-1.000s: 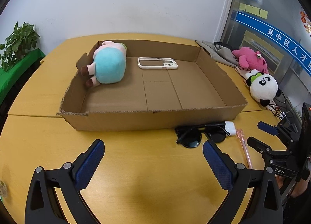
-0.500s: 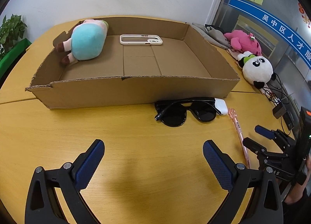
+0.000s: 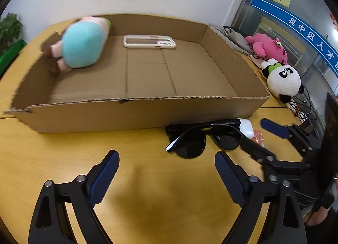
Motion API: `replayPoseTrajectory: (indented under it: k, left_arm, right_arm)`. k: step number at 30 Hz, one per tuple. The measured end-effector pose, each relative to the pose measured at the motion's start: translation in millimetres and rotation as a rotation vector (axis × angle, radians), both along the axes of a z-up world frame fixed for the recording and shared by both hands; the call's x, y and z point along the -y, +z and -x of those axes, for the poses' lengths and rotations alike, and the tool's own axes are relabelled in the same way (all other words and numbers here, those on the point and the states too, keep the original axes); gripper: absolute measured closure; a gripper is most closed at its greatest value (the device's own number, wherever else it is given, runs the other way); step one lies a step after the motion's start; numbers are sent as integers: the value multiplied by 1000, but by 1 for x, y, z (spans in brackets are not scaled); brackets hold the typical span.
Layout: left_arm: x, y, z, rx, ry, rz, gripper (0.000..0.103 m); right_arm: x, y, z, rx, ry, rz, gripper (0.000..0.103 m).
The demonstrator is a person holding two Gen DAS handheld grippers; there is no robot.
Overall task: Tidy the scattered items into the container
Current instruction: 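Close the right tool on the black sunglasses' frame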
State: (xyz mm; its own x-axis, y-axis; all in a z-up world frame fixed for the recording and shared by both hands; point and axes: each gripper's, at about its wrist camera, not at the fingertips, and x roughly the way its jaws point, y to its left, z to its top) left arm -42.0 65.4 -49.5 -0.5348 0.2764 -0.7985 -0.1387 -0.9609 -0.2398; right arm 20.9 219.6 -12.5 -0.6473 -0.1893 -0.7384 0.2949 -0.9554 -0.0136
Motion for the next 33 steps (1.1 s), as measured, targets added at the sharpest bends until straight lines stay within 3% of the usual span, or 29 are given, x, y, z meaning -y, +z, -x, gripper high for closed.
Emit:
replayPoseTrajectory:
  k: [2, 4, 8, 10, 14, 19, 23, 24, 33]
  left_arm:
    - [-5, -8, 10, 23, -16, 9, 19]
    - [-10, -17, 21, 45, -36, 14, 23]
    - [-15, -32, 32, 89, -64, 22, 46]
    - [-16, -34, 32, 83, -79, 40, 52]
    - [-8, -36, 32, 113, -114, -32, 81]
    - [1, -36, 25, 120, -120, -37, 86]
    - [14, -36, 17, 136, -115, -56, 98]
    - [15, -37, 15, 141, -113, -50, 101]
    - [33, -33, 0, 117, -113, -53, 102]
  right_arm:
    - [2, -12, 9, 36, 9, -36, 61]
    - [3, -16, 11, 29, 15, -63, 67]
    - [2, -19, 10, 76, 34, -66, 93]
    - [-1, -24, 5, 95, 35, -61, 95]
    - [-3, -22, 0, 104, 36, -22, 95]
    - [-1, -18, -8, 109, 55, -3, 96]
    - [1, -14, -14, 101, 70, 10, 97]
    - [1, -11, -16, 99, 72, 18, 103]
    - [7, -11, -24, 122, 120, 0, 102]
